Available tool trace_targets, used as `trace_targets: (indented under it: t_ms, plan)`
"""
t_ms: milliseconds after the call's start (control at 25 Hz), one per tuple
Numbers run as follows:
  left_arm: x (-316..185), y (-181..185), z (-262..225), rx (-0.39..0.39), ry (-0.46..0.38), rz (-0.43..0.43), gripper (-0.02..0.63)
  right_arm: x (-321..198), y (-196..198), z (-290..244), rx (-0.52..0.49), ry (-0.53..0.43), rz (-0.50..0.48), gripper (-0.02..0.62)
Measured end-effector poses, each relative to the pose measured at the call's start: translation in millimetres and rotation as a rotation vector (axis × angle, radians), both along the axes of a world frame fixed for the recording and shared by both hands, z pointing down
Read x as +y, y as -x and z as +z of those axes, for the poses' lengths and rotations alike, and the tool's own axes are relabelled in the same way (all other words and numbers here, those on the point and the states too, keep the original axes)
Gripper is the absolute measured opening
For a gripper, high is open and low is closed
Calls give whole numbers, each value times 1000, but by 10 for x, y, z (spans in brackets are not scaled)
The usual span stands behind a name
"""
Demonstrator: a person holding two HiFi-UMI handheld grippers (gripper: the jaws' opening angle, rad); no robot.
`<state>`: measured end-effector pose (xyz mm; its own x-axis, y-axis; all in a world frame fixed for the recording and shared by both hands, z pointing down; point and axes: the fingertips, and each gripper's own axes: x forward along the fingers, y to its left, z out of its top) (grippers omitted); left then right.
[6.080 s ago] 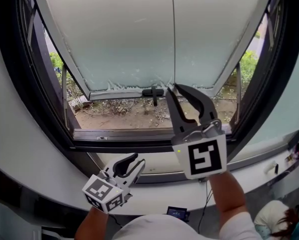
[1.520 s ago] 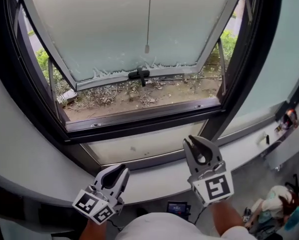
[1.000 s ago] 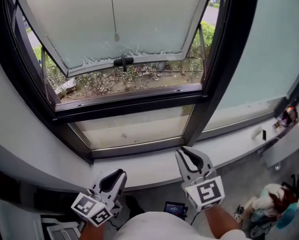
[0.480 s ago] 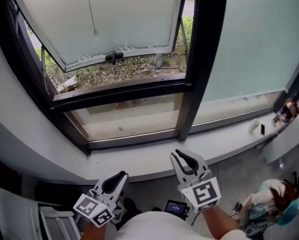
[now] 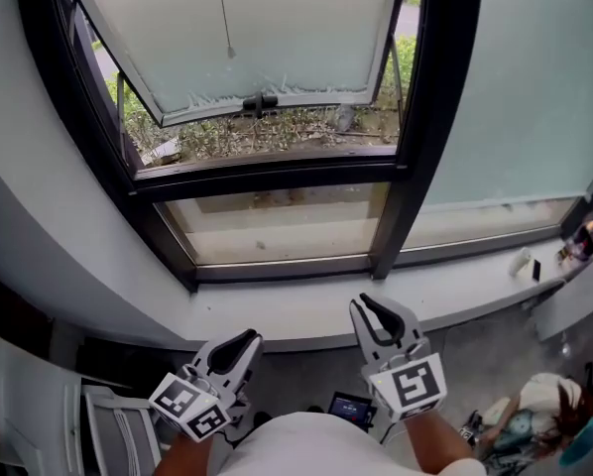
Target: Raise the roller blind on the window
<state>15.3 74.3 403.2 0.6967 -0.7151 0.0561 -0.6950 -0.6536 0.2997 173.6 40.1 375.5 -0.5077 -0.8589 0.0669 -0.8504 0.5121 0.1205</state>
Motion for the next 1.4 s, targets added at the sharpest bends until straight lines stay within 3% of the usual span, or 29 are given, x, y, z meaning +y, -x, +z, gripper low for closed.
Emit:
trace_targets:
  t_ms: [640,1400]
  plan:
    - [75,461,13,-7,15,-4,66,103,337,187,22,72,42,64]
    - [142,602,77,-3,32,16,66,147,557,267,98,102,56,38]
